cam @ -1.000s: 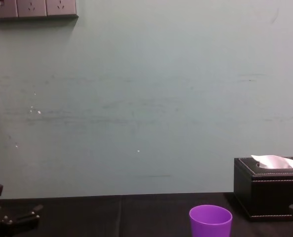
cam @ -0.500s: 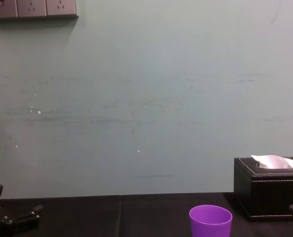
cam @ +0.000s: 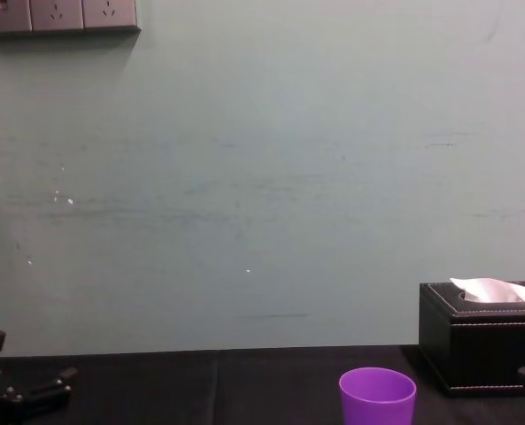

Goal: Stack the three plastic cups sequentially using one hand.

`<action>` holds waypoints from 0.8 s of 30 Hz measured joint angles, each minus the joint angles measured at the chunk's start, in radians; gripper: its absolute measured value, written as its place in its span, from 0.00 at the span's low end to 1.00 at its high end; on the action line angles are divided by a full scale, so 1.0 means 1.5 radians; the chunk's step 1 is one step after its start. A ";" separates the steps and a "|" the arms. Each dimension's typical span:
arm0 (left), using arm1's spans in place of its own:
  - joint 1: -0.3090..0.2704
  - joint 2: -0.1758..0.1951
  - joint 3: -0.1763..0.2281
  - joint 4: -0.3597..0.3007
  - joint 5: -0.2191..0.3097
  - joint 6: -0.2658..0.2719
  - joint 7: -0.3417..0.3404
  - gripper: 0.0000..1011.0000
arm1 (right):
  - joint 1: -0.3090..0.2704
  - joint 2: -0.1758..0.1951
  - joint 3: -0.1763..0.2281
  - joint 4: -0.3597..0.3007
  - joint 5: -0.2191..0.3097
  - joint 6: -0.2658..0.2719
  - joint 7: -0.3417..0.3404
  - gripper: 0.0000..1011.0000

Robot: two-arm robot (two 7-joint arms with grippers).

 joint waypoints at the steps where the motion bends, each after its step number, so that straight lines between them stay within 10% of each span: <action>1: 0.000 0.000 0.000 0.000 0.000 0.000 0.000 1.00 | 0.000 0.000 0.000 0.000 0.000 0.000 0.000 0.99; 24: 0.000 0.000 0.000 0.000 0.000 0.000 0.000 1.00 | 0.000 0.000 0.000 0.000 0.000 0.000 0.000 0.99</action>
